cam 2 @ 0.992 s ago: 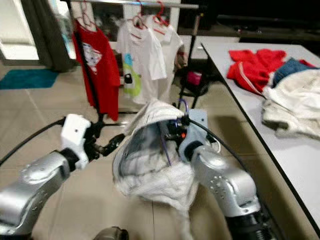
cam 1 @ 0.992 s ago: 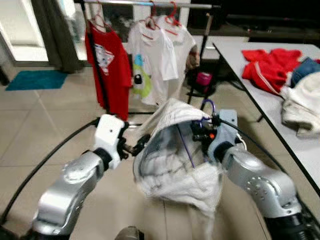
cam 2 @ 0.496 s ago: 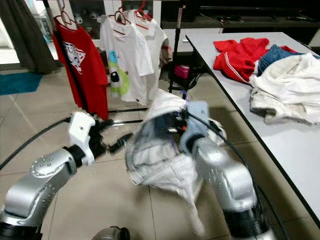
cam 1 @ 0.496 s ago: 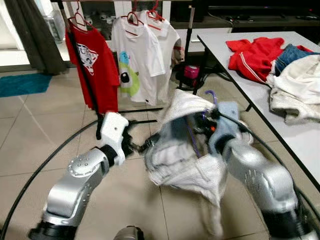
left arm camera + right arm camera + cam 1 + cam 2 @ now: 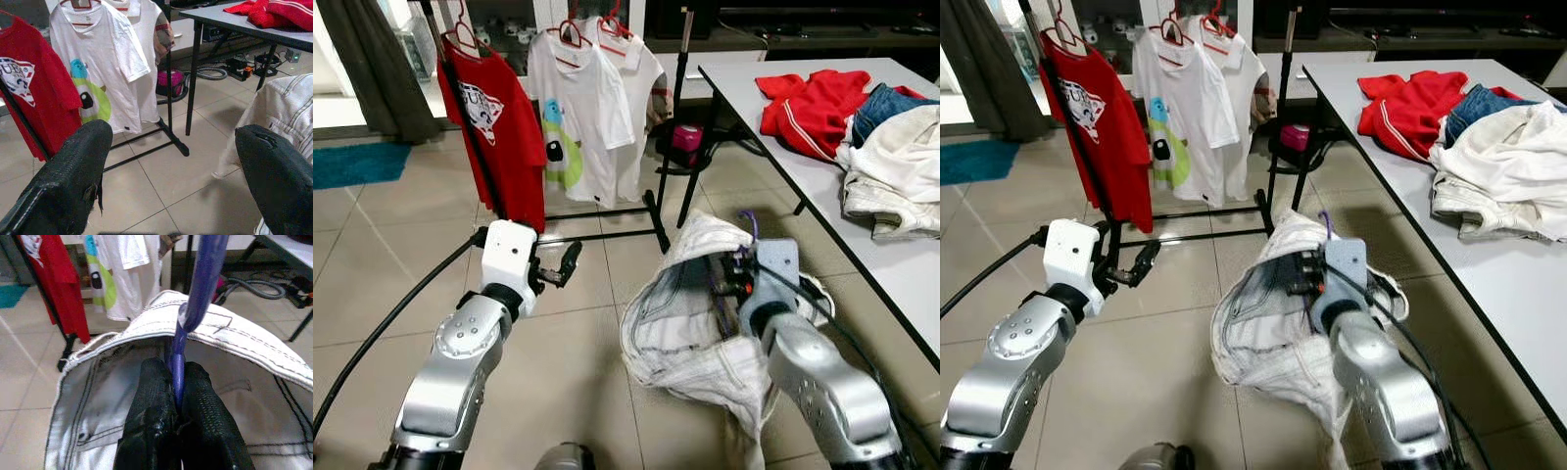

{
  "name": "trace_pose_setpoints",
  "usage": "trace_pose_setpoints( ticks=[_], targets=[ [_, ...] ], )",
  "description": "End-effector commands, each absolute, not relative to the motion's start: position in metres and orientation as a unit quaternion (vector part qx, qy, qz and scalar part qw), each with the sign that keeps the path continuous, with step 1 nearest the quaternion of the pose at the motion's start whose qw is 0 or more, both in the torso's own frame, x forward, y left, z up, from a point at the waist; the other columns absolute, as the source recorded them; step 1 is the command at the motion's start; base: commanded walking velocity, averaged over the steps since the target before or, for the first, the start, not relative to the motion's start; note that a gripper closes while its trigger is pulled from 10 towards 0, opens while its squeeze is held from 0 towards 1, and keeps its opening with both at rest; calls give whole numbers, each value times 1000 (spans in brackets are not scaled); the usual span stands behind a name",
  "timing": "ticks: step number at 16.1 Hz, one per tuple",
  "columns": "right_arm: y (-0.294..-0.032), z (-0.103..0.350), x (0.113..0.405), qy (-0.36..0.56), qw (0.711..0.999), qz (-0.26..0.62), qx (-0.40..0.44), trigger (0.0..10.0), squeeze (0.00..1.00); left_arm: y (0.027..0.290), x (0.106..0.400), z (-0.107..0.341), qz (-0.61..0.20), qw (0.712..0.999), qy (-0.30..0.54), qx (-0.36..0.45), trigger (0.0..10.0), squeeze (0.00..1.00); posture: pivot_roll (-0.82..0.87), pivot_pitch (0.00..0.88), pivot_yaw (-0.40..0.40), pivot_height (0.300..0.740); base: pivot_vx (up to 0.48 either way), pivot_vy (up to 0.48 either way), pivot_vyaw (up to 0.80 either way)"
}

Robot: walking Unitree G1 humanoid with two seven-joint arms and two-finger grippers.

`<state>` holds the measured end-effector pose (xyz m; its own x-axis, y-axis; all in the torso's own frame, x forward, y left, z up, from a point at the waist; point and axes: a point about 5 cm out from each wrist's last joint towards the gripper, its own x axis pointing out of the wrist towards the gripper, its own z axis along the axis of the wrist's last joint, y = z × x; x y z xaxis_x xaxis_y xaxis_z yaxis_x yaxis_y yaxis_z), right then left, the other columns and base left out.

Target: Hang hanger

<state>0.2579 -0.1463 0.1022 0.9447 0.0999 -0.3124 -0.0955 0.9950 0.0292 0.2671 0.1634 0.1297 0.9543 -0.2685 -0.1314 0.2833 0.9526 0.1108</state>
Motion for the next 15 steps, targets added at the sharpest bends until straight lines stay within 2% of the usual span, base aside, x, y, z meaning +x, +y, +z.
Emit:
trace_pose_setpoints(
  ticks=[1,3,11,15],
  targets=[
    [-149,120,261,100,994,37,5,10000,0,163,268,131,-139,987,51,61,10000,0,35,0,27,740,319,0,0],
    [-150,117,259,107,993,35,37,10000,0,161,268,130,-144,986,50,61,10000,0,36,0,28,740,341,0,0],
    [-147,121,262,93,993,58,41,10000,0,156,266,127,-154,985,57,52,10000,0,46,0,18,740,390,0,0],
    [-146,123,264,90,993,64,40,10000,0,156,267,128,-157,984,58,55,10000,0,43,0,22,740,411,0,727]
  ],
)
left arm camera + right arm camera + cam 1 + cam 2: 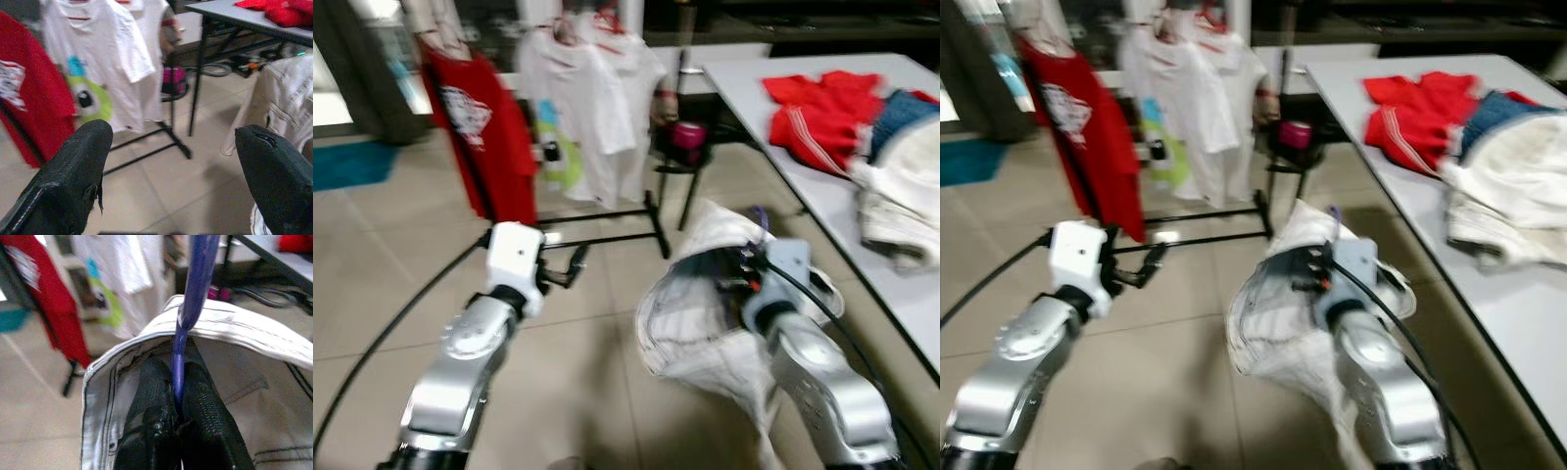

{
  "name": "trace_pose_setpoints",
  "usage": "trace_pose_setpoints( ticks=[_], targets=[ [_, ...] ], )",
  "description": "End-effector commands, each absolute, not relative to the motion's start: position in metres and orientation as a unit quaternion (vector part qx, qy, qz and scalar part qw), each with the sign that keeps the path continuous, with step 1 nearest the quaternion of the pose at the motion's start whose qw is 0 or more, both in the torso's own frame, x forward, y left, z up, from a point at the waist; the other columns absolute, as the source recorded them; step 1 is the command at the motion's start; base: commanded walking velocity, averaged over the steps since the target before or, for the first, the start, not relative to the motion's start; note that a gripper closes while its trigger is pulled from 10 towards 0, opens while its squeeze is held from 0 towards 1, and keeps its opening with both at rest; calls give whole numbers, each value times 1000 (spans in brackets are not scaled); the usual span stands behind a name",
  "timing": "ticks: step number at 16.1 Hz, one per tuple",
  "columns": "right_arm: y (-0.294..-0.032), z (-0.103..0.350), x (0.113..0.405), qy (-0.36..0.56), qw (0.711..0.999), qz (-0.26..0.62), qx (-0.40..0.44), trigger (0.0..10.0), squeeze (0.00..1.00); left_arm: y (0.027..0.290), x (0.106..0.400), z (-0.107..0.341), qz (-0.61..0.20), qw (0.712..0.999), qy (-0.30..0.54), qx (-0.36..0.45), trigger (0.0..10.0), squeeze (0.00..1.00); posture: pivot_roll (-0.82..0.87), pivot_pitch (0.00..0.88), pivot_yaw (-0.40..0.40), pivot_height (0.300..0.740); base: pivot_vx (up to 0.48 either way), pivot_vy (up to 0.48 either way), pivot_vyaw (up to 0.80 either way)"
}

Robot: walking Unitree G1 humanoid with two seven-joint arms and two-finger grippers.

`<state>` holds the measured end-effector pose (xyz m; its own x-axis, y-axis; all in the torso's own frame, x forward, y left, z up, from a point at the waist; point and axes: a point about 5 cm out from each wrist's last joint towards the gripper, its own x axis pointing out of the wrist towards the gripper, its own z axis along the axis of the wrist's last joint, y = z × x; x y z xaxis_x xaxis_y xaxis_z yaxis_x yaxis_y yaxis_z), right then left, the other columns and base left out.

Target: Hang hanger

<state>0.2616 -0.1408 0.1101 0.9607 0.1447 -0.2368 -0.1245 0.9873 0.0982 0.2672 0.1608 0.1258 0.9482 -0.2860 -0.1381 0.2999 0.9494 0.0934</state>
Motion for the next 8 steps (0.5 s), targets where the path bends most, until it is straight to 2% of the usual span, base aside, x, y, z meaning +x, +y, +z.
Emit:
trace_pose_setpoints(
  ticks=[1,8],
  targets=[
    [-146,124,264,87,994,68,26,10000,0,155,268,127,-158,984,59,56,10000,0,36,0,28,740,409,0,0],
    [-154,127,266,83,994,65,11,10000,0,156,274,129,-154,985,57,57,10000,0,33,0,29,740,411,0,0]
  ],
)
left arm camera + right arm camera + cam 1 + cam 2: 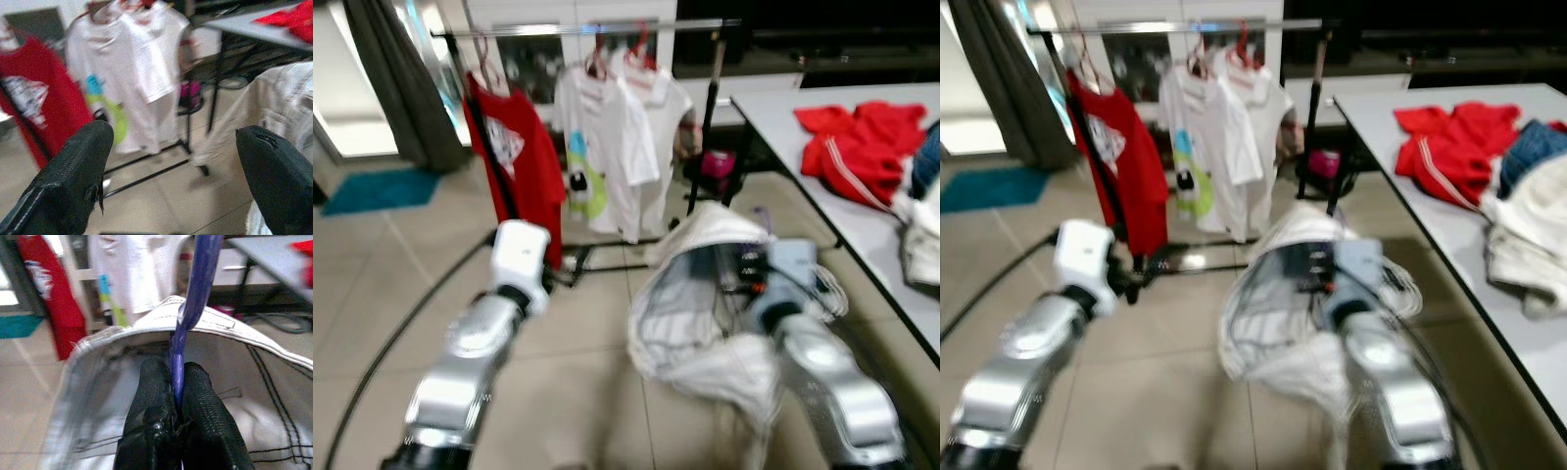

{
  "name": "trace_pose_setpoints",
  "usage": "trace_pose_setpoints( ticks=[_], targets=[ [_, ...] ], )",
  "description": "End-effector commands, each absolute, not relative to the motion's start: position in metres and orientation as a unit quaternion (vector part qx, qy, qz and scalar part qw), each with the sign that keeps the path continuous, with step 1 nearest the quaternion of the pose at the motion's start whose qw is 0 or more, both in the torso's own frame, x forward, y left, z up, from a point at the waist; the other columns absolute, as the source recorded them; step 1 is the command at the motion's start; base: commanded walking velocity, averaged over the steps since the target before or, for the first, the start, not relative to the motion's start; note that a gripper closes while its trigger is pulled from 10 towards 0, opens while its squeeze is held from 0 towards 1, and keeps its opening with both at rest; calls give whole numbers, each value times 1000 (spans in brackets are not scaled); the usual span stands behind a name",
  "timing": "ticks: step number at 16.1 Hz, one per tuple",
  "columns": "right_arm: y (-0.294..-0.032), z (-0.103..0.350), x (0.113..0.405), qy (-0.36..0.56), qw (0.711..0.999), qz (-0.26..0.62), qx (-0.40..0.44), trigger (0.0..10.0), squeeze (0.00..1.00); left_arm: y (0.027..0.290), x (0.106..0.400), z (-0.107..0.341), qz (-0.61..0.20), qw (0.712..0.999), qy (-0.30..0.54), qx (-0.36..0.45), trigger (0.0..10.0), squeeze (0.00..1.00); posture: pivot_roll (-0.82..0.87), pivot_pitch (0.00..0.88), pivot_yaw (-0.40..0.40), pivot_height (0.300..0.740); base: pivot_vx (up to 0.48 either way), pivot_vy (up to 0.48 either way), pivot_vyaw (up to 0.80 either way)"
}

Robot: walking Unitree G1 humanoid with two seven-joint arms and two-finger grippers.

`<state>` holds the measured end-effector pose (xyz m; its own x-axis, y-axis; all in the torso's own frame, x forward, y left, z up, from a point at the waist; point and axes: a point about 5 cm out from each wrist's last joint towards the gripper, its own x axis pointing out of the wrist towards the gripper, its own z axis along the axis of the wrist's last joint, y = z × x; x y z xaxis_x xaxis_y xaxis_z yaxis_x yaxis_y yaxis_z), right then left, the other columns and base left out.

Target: Hang hanger

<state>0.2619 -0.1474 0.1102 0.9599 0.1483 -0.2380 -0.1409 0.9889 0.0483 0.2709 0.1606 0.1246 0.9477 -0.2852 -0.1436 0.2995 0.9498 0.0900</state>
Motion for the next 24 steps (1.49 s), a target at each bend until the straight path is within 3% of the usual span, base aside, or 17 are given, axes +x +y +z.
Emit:
trace_pose_setpoints(
  ticks=[1,14,19,24],
  targets=[
    [-155,129,268,80,995,66,9,10000,0,155,274,129,-154,985,57,57,10000,0,33,0,29,740,409,0,0],
    [-160,132,276,75,995,64,3,10000,0,154,277,132,-157,984,52,58,10000,0,45,0,30,740,412,0,0],
    [-160,130,273,76,996,54,5,10000,0,152,280,133,-170,982,52,60,10000,0,38,0,62,740,412,0,666],
    [-161,129,273,77,995,56,-7,10000,0,149,281,133,-180,980,53,61,10000,0,41,0,60,740,411,0,0]
  ],
)
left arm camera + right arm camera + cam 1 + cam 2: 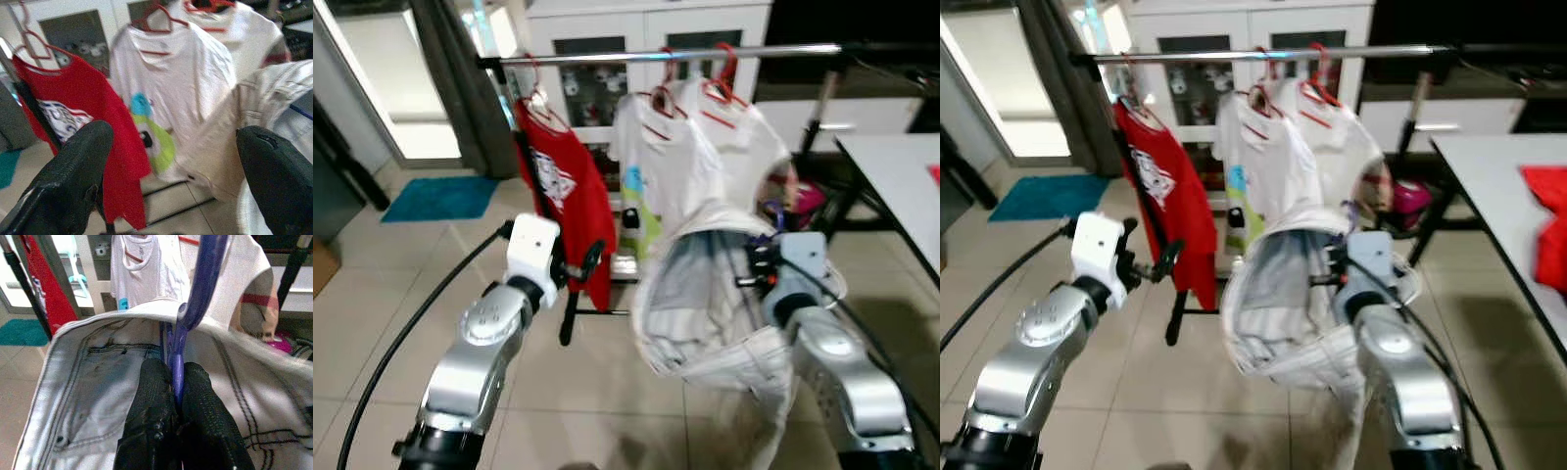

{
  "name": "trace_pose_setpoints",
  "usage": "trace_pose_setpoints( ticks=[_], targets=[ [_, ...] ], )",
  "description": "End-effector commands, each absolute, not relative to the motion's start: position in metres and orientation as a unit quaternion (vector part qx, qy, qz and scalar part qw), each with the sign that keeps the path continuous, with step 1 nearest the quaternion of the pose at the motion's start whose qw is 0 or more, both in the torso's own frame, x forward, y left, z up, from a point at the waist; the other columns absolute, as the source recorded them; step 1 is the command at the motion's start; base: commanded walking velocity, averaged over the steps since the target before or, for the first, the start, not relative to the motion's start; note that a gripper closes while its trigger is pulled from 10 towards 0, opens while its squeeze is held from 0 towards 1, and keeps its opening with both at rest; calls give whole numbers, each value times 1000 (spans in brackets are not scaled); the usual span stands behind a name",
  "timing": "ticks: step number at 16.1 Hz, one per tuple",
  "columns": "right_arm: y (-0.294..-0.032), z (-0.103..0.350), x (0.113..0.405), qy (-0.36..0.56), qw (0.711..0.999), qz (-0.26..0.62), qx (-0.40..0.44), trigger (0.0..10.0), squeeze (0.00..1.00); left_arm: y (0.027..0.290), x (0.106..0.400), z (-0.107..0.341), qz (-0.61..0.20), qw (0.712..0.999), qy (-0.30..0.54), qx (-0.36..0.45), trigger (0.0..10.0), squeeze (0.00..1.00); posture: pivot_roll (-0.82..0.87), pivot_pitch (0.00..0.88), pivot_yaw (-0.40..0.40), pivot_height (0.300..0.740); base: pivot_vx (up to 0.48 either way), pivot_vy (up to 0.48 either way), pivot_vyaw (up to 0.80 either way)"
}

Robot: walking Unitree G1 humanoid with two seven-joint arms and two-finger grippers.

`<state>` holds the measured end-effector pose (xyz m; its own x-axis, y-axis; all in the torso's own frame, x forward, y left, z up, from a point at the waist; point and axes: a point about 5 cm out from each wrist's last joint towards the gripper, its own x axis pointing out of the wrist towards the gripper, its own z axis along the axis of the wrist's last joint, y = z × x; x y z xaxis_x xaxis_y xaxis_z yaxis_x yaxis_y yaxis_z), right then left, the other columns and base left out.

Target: Hang hanger

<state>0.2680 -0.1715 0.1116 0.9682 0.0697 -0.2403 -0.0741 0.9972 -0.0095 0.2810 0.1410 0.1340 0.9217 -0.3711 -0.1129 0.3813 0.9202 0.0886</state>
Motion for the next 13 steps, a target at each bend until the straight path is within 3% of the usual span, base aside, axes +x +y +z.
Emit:
trace_pose_setpoints(
  ticks=[1,13],
  targets=[
    [-161,129,274,77,995,57,-7,10000,0,149,281,133,-180,980,53,61,10000,0,41,0,60,740,412,0,0],
    [-169,127,270,91,994,54,-20,10000,0,149,276,129,-184,979,59,64,10000,0,40,0,50,740,412,0,0]
  ],
)
